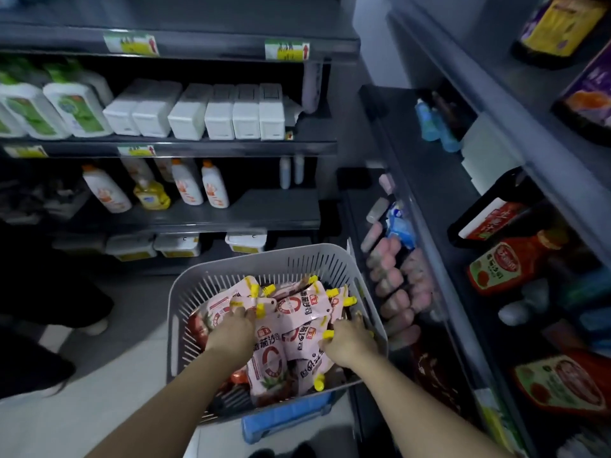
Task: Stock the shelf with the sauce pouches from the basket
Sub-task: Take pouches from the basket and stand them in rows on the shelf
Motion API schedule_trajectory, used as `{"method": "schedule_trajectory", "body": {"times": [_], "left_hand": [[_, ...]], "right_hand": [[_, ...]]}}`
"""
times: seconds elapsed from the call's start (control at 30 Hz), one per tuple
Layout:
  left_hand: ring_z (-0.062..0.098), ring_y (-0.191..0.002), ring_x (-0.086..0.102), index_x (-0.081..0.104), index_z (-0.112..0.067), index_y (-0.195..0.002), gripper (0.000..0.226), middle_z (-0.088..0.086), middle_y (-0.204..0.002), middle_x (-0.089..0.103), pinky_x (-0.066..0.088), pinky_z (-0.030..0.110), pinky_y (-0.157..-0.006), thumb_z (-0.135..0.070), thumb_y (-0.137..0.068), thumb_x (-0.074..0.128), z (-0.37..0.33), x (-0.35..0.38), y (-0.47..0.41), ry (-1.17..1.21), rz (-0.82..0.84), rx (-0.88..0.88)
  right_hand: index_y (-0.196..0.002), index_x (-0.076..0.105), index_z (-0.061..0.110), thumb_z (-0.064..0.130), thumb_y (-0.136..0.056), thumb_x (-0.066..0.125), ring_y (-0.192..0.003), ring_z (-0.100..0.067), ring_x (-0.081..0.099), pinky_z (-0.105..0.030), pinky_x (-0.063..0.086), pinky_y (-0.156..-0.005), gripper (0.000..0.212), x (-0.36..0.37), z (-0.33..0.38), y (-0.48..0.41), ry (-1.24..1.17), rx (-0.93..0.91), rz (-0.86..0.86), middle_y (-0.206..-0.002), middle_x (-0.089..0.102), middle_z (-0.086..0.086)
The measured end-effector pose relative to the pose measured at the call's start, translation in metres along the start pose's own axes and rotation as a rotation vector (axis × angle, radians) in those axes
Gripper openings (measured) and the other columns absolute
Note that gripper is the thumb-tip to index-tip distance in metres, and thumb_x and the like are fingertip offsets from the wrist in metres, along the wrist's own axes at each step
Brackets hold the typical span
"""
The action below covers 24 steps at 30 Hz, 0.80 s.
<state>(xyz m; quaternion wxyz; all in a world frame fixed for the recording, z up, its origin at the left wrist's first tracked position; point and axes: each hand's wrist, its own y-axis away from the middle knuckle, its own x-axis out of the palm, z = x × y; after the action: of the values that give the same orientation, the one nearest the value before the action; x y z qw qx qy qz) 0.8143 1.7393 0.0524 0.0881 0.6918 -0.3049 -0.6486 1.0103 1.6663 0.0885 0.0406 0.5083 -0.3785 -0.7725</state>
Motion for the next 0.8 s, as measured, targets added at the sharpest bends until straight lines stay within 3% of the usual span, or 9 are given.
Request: {"method": "schedule_trajectory", "body": {"times": [0.07, 0.13, 0.23, 0.3, 0.4, 0.47, 0.53, 0.63, 0.8], "left_hand": [[0.027, -0.117, 0.050, 0.039, -0.013, -0.139, 0.049, 0.011, -0.131, 0.045, 0.051, 0.039, -0.092, -0.023, -0.093, 0.053, 0.001, 0.004, -0.007, 0.097, -0.010, -0.040], [0.023, -0.104, 0.058, 0.053, -0.013, -0.127, 0.039, 0.010, -0.119, 0.053, 0.054, 0.036, -0.087, -0.026, -0.091, 0.055, 0.001, 0.004, -0.011, 0.260, -0.005, -0.108], [0.014, -0.081, 0.062, 0.065, -0.015, -0.098, 0.015, 0.002, -0.093, 0.063, 0.049, 0.024, -0.060, -0.023, -0.094, 0.053, 0.003, 0.005, -0.015, 0.407, 0.008, -0.162], [0.009, -0.073, 0.058, 0.063, -0.018, -0.087, 0.017, -0.002, -0.082, 0.062, 0.040, 0.019, -0.053, -0.014, -0.094, 0.049, 0.004, 0.003, -0.016, 0.457, 0.017, -0.166], [0.015, -0.076, 0.057, 0.057, -0.018, -0.081, 0.019, 0.005, -0.090, 0.066, 0.048, 0.029, -0.063, -0.009, -0.093, 0.044, 0.007, 0.001, -0.015, 0.507, 0.050, -0.147], [0.019, -0.086, 0.059, 0.057, -0.018, -0.098, 0.012, 0.009, -0.104, 0.066, 0.051, 0.033, -0.068, -0.015, -0.094, 0.046, 0.007, 0.000, -0.012, 0.541, 0.051, -0.125], [0.019, -0.090, 0.061, 0.055, -0.020, -0.117, 0.026, 0.007, -0.110, 0.066, 0.047, 0.028, -0.063, -0.033, -0.095, 0.051, 0.002, 0.000, -0.009, 0.565, 0.048, -0.080], [0.015, -0.079, 0.062, 0.056, -0.020, -0.096, 0.023, 0.000, -0.089, 0.065, 0.050, 0.029, -0.061, -0.043, -0.093, 0.053, -0.010, -0.005, -0.005, 0.425, 0.029, -0.028], [0.016, -0.070, 0.057, 0.052, -0.017, -0.081, 0.029, -0.002, -0.076, 0.058, 0.049, 0.032, -0.063, -0.042, -0.093, 0.051, -0.009, -0.010, 0.008, 0.314, -0.056, 0.075]], "right_hand": [[-0.117, 0.060, 0.010, 0.041, -0.091, 0.057, -0.132, -0.031, 0.042, -0.037, 0.046, -0.096, 0.041, 0.003, 0.002, -0.007, -0.024, 0.032, -0.005, -0.136, 0.051, -0.013], [-0.113, 0.061, 0.010, 0.041, -0.091, 0.057, -0.126, -0.030, 0.048, -0.035, 0.048, -0.090, 0.038, 0.005, 0.005, -0.011, -0.039, 0.062, -0.024, -0.131, 0.055, -0.011], [-0.104, 0.063, 0.013, 0.043, -0.091, 0.057, -0.122, -0.029, 0.052, -0.034, 0.048, -0.082, 0.033, 0.010, 0.011, -0.019, -0.028, 0.075, -0.051, -0.121, 0.063, -0.007], [-0.098, 0.063, 0.015, 0.043, -0.092, 0.054, -0.114, -0.028, 0.056, -0.032, 0.042, -0.074, 0.030, 0.011, 0.017, -0.023, -0.027, 0.065, -0.059, -0.114, 0.066, -0.006], [-0.103, 0.063, 0.014, 0.042, -0.093, 0.053, -0.105, -0.027, 0.060, -0.028, 0.038, -0.066, 0.032, 0.014, 0.023, -0.025, -0.093, 0.079, -0.094, -0.108, 0.066, -0.005], [-0.097, 0.064, 0.015, 0.044, -0.088, 0.060, -0.096, -0.026, 0.063, -0.027, 0.039, -0.060, 0.030, 0.017, 0.025, -0.027, -0.169, 0.094, -0.122, -0.099, 0.067, -0.003], [-0.078, 0.062, 0.017, 0.043, -0.081, 0.069, -0.080, -0.025, 0.063, -0.025, 0.035, -0.049, 0.027, 0.021, 0.024, -0.029, -0.253, 0.096, -0.148, -0.082, 0.066, -0.002], [-0.060, 0.045, 0.020, 0.033, -0.081, 0.071, -0.068, -0.023, 0.058, -0.022, 0.026, -0.042, 0.035, 0.025, 0.021, -0.028, -0.346, 0.095, -0.210, -0.064, 0.055, 0.003], [-0.082, 0.056, 0.017, 0.025, -0.084, 0.066, -0.079, -0.024, 0.061, -0.025, 0.033, -0.050, 0.013, 0.023, 0.024, -0.013, -0.357, -0.002, -0.304, -0.078, 0.061, 0.000]]}}
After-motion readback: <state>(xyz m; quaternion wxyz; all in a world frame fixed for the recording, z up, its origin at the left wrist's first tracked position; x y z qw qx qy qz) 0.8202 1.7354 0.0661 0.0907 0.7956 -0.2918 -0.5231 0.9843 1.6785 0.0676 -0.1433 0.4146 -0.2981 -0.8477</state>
